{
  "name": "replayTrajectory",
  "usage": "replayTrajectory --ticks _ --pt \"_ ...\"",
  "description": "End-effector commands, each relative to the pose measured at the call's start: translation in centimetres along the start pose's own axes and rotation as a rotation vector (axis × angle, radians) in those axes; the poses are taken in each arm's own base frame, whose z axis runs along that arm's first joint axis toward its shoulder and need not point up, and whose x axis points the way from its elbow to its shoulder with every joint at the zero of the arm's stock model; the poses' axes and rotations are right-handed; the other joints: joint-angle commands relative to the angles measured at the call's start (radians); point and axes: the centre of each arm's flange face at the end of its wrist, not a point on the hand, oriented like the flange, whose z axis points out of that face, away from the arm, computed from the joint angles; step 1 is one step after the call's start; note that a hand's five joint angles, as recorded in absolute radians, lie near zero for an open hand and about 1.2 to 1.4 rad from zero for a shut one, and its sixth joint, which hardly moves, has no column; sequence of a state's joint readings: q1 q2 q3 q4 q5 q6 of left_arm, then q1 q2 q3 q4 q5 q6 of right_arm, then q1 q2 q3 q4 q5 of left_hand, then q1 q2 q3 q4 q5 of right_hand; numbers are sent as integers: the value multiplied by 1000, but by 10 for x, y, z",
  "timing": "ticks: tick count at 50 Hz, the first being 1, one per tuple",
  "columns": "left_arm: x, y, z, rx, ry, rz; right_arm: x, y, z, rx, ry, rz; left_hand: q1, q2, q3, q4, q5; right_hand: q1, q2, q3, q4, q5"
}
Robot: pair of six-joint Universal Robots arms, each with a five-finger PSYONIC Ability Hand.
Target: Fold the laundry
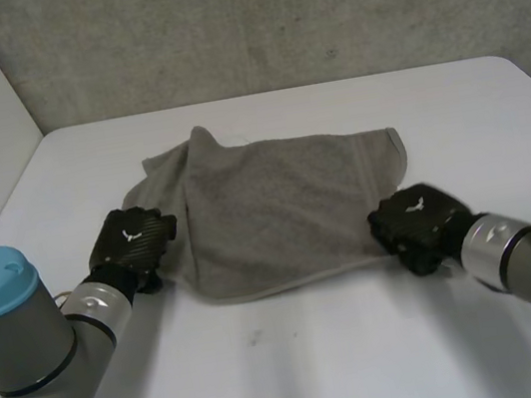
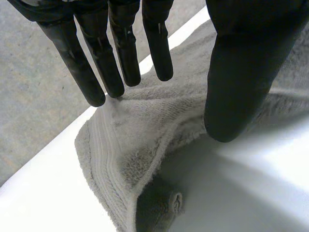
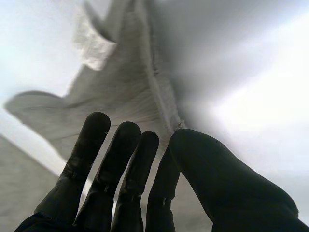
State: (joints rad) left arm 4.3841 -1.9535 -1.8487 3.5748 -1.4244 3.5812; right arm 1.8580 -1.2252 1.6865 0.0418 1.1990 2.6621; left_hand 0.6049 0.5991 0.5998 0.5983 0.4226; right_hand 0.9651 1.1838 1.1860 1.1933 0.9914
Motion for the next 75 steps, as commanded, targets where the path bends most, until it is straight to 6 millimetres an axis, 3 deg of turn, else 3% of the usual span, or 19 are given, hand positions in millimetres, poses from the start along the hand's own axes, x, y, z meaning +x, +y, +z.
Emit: replayTrajectory --ticks 1,14,19,23,26,43,55,64,67,70,75 --pt "1 11 7 -19 -12 -9 26 -10 -7 42 80 55 -24 -18 -19 -17 -16 431 212 210 203 230" --pt "5 23 24 2 -23 -53 29 -7 -7 33 94 64 -21 -16 -16 -15 -14 431 212 210 203 230" --pt "1 19 24 10 -28 -54 41 -6 -4 54 137 62 -19 -13 -13 -12 -11 431 212 210 203 230" --pt "-15 9 19 26 -69 -63 54 -6 -3 72 178 60 -21 -16 -16 -15 -14 431 212 210 203 230" --pt "-27 14 14 -1 -97 -77 60 -3 -2 65 193 68 -21 -16 -16 -15 -14 431 212 210 203 230" --pt "-34 31 19 -58 -108 -105 56 3 1 50 173 74 -4 2 1 3 4 431 212 210 203 230" --pt "-25 40 12 -133 -54 -147 55 10 6 28 164 79 -1 5 4 6 7 431 212 210 203 230" --pt "-28 40 24 -115 -56 -161 54 12 8 21 159 82 14 20 19 20 22 431 212 210 203 230" --pt "-30 40 30 -111 -58 -160 53 13 8 20 158 83 199 204 204 205 206 431 212 210 203 230" --pt "-33 38 36 -89 -67 -158 53 12 8 20 157 82 740 746 745 747 748 431 212 210 203 230" --pt "-38 30 38 -56 -90 -150 53 12 8 20 155 86 791 797 796 798 799 431 212 210 203 230"
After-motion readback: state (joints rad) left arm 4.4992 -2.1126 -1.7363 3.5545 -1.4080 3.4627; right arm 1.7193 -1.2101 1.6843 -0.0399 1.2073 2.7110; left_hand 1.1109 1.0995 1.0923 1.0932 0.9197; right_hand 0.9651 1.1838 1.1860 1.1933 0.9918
